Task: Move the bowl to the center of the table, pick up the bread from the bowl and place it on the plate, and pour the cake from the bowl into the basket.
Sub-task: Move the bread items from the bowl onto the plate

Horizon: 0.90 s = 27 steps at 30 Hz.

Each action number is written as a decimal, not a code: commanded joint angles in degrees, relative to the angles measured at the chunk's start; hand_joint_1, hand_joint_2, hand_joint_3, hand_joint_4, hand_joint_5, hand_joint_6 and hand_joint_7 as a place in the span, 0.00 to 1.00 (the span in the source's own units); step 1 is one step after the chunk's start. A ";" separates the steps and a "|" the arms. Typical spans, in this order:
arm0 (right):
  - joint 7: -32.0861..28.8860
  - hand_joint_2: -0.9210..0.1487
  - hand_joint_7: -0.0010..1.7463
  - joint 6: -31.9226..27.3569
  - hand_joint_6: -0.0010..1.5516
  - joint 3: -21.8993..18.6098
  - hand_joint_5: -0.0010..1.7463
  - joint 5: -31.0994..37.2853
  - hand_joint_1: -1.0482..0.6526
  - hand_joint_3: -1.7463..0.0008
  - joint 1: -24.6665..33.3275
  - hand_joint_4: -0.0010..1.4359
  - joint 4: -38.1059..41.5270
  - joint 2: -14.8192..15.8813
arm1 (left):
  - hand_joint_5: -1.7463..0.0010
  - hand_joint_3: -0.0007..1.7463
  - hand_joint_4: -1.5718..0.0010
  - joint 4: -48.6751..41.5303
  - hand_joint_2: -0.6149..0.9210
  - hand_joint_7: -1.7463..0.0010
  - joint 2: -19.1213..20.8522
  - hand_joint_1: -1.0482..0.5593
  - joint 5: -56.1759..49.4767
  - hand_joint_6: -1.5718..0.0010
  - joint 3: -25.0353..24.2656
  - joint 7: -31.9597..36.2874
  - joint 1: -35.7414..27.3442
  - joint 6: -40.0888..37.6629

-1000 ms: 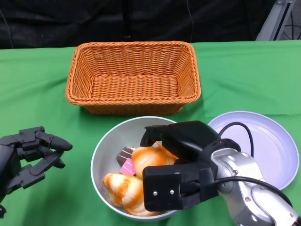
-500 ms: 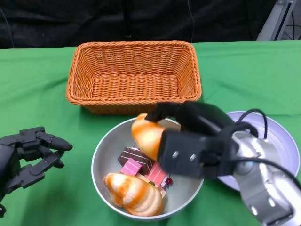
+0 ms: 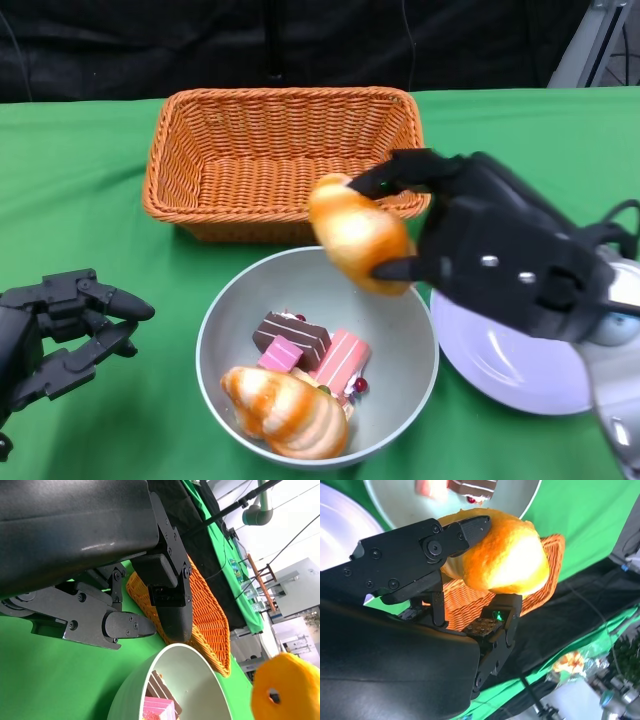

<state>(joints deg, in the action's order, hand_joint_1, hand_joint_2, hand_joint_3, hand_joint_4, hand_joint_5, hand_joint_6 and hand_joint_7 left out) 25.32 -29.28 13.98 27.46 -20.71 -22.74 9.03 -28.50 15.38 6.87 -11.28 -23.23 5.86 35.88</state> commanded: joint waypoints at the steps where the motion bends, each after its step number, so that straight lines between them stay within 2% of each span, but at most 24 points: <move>1: 0.78 0.00 0.48 -1.70 0.42 -1.87 0.84 -1.04 0.47 0.99 1.92 0.40 -3.34 2.63 | 0.34 0.16 0.47 -0.97 1.00 0.57 1.16 0.59 -0.12 0.42 -0.20 0.72 0.59 0.73; 4: 0.96 0.00 0.48 -2.77 0.41 -1.98 0.81 -1.30 0.47 0.98 2.48 0.39 -4.75 3.94 | 0.34 0.16 0.47 -1.20 1.00 0.57 1.18 0.59 -0.20 0.42 -0.17 0.84 0.72 0.84; 9: 1.97 0.00 0.48 -1.80 0.40 -4.47 0.78 -1.31 0.51 0.98 7.27 0.40 -7.42 9.76 | 0.34 0.16 0.47 -2.42 1.00 0.57 1.17 0.60 0.00 0.42 -0.30 0.94 1.29 1.46; 10: 2.09 0.00 0.47 -1.60 0.41 -4.80 0.73 -1.69 0.52 0.98 7.80 0.41 -7.47 10.41 | 0.34 0.16 0.47 -2.55 1.00 0.57 1.11 0.61 0.17 0.42 -0.33 0.92 1.35 1.40; 12: 1.89 0.00 0.47 -0.79 0.42 -5.70 0.69 -1.73 0.52 0.98 9.45 0.43 -7.22 12.35 | 0.34 0.16 0.47 -3.31 1.00 0.57 1.28 0.61 0.10 0.42 -0.35 0.86 1.67 1.80; 16: 0.28 0.00 0.45 2.92 0.44 -6.61 0.79 -1.45 0.52 0.99 11.65 0.46 -5.18 14.90 | 0.34 0.17 0.47 -4.80 1.00 0.57 1.51 0.61 0.36 0.42 -0.38 0.33 2.32 2.78; 18: -1.18 0.00 0.46 6.59 0.44 -7.32 0.81 -1.54 0.53 1.00 12.87 0.45 -2.81 16.03 | 0.34 0.17 0.48 -5.06 1.00 0.58 1.49 0.61 0.65 0.42 -0.40 0.22 2.50 2.54; 21: -2.41 0.00 0.46 9.28 0.44 -8.02 0.77 -1.61 0.53 0.99 13.32 0.45 0.19 16.64 | 0.33 0.17 0.48 -4.88 1.00 0.58 1.46 0.61 0.71 0.41 -0.45 0.54 2.52 1.99; 27: -5.63 0.00 0.47 12.72 0.44 -7.40 0.75 -1.03 0.53 0.99 12.60 0.45 6.35 16.38 | 0.34 0.17 0.48 -5.76 1.00 0.58 1.71 0.61 0.15 0.41 -0.55 1.00 2.75 2.92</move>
<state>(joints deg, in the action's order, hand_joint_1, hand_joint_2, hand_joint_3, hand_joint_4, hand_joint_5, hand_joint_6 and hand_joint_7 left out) 20.75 -17.49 6.97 26.28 -7.98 -17.80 24.82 -33.65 15.86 7.08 -11.24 -23.23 8.25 37.85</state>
